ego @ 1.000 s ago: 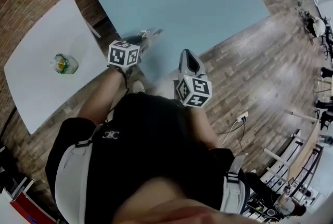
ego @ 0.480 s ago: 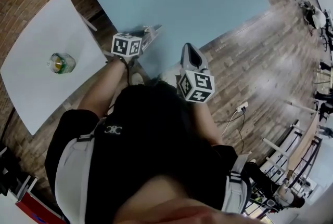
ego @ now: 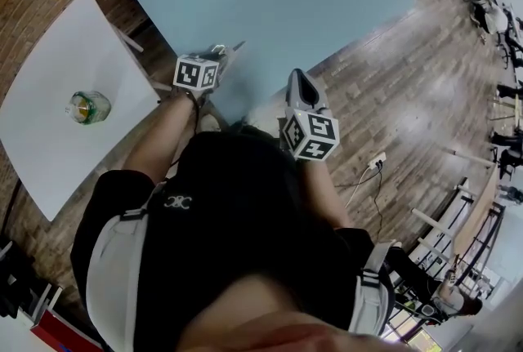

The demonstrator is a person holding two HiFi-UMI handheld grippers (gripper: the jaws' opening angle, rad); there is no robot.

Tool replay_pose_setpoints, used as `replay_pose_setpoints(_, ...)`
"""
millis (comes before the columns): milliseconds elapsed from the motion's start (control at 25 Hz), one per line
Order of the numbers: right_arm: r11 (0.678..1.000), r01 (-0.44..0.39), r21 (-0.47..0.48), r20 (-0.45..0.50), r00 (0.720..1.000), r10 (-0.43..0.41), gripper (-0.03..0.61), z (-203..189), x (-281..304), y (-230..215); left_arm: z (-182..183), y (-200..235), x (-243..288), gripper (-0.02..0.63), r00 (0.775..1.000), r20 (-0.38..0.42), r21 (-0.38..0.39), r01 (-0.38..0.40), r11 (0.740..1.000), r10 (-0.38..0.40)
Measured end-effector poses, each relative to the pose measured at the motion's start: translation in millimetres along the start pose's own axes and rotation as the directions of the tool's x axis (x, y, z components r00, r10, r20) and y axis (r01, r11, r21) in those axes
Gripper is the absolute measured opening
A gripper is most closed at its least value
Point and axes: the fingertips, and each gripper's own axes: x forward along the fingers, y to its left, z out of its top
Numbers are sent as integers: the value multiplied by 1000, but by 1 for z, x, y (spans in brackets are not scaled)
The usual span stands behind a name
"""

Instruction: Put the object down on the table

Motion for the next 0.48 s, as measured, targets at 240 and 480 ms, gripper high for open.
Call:
replay_pose_setpoints(240,1000,-13,9,-24,1000,13,15,-7,8,-2,-8,14,4,66,999,-24,-62,-31,998,30)
replay_pose_setpoints(480,999,-39,1,-34,999,39,15,-6,16,3,-8,22,5,106,995,-48,2,-87,996,87)
